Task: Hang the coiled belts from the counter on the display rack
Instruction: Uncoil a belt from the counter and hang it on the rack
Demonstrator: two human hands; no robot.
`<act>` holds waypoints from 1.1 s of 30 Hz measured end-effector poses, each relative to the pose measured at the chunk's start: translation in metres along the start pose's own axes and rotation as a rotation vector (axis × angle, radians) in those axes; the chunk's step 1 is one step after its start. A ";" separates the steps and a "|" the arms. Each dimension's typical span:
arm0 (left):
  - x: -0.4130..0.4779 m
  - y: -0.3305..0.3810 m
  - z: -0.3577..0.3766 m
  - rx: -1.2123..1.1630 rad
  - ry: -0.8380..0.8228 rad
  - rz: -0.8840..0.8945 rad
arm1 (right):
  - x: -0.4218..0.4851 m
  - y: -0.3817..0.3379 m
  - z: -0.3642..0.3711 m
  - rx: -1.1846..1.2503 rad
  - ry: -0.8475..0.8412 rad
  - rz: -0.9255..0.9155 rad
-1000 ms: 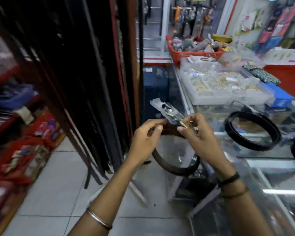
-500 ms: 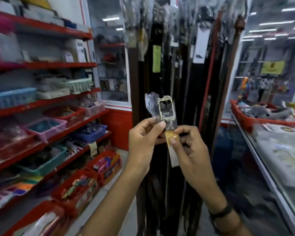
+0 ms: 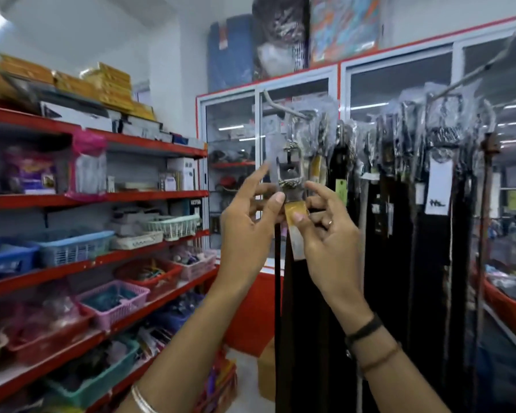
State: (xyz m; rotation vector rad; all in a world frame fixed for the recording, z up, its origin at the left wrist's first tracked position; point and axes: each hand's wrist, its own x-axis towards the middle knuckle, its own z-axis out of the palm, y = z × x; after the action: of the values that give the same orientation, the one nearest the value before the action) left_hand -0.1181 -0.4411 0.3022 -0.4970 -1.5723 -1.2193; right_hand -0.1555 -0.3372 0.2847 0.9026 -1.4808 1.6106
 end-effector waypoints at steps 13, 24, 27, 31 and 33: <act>0.098 0.016 -0.012 -0.188 0.043 -0.128 | 0.084 -0.028 0.044 -0.094 0.107 -0.159; 0.109 0.008 -0.013 -0.100 0.061 -0.140 | 0.088 -0.029 0.054 -0.126 0.102 -0.118; 0.113 0.012 -0.015 -0.097 0.056 -0.163 | 0.091 -0.035 0.054 -0.128 0.112 -0.091; 0.112 0.013 -0.015 -0.093 0.003 -0.214 | 0.091 -0.033 0.051 -0.102 0.116 -0.054; 0.110 0.009 -0.013 -0.100 0.006 -0.221 | 0.088 -0.030 0.050 -0.113 0.122 -0.051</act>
State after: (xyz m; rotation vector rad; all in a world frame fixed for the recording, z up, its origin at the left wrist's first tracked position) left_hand -0.1464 -0.4771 0.4033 -0.3899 -1.5980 -1.4711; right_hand -0.1697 -0.3803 0.3797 0.7592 -1.4374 1.5021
